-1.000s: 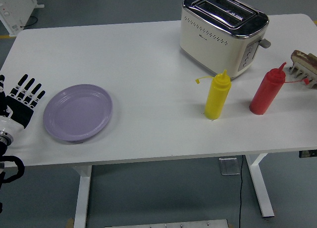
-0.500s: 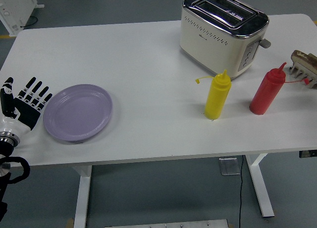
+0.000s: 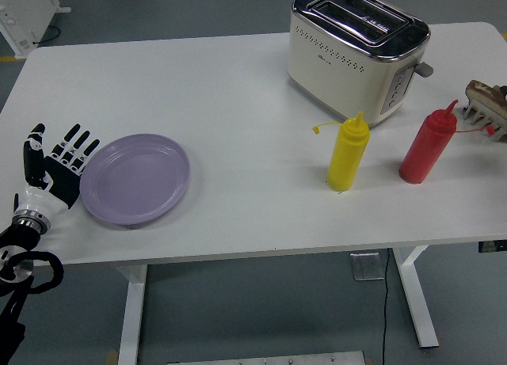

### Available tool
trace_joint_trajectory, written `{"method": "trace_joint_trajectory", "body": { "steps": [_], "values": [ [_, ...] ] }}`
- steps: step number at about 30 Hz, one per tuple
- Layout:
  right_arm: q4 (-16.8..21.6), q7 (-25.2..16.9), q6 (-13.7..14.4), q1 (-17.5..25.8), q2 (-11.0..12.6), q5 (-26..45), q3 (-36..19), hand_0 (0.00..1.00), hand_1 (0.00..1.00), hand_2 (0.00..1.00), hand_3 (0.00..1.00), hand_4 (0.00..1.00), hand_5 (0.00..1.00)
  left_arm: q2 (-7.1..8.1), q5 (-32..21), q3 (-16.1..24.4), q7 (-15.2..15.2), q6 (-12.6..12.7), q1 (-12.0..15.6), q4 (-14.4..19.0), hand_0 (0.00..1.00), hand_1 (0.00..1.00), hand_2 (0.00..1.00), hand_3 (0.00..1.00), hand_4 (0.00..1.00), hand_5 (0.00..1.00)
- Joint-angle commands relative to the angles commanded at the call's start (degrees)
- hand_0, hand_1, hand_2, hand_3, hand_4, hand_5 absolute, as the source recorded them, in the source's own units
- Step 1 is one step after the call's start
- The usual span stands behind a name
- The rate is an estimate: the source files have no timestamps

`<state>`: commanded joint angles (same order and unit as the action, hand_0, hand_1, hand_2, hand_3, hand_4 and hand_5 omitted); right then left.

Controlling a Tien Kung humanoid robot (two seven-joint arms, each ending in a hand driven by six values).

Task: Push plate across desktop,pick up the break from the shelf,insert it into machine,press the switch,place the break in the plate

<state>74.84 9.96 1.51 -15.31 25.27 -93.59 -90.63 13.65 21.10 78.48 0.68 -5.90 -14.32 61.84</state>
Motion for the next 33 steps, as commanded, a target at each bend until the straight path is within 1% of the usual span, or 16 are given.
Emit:
{"method": "trace_joint_trajectory", "body": {
  "steps": [7,12,17,22,23,28,29,33],
  "values": [
    [1.3,0.8,-2.5,0.6,0.7,-0.9,0.4,0.861,0.808,0.826,0.822,0.782,0.193,-0.81,-0.7,-1.9,-0.1,-0.3,-0.7,0.7,0.906,0.852,0.899,0.806,0.704,0.998],
    [1.6,1.6,-3.3,0.7,0.9,-1.8,0.7,0.86,0.808,0.827,0.822,0.782,0.193,-1.46,-1.1,-3.5,-0.2,-0.4,-1.4,1.0,0.906,0.852,0.899,0.806,0.704,0.998],
    [1.5,2.7,-3.9,0.3,1.0,-3.6,1.6,0.857,0.808,0.825,0.822,0.778,0.188,-2.5,-1.6,-5.6,-0.2,-0.5,-2.6,1.2,0.906,0.852,0.899,0.806,0.705,0.998],
    [0.5,3.7,-3.7,-0.9,0.9,-5.2,3.3,0.857,0.808,0.825,0.822,0.778,0.188,-3.51,-2.1,-7.6,-0.3,-0.6,-3.9,1.1,0.906,0.852,0.899,0.806,0.705,0.998],
    [0.2,3.9,-3.5,-1.1,0.9,-5.5,3.6,0.825,0.777,0.781,0.795,0.769,0.177,-3.74,-2.2,-7.9,-0.3,-0.6,-4.1,1.0,0.905,0.852,0.9,0.806,0.706,0.998],
    [-1.2,4.9,-2.8,-2.7,0.7,-8.0,5.5,0.825,0.777,0.781,0.795,0.769,0.177,-4.73,-2.5,-9.5,-0.3,-0.7,-5.3,1.0,0.905,0.852,0.9,0.806,0.706,0.998],
    [-1.4,5.0,-2.6,-2.9,0.7,-8.6,5.9,0.78,0.74,0.74,0.76,0.751,0.162,-4.86,-2.5,-9.8,-0.3,-0.7,-5.5,1.0,0.905,0.852,0.901,0.806,0.707,0.998],
    [-2.3,5.6,-1.6,-4.0,0.6,-10.6,7.0,0.78,0.74,0.74,0.76,0.751,0.162,-5.27,-2.7,-10.9,-0.4,-0.8,-6.2,1.0,0.905,0.852,0.901,0.806,0.707,0.998]
  ]
}}
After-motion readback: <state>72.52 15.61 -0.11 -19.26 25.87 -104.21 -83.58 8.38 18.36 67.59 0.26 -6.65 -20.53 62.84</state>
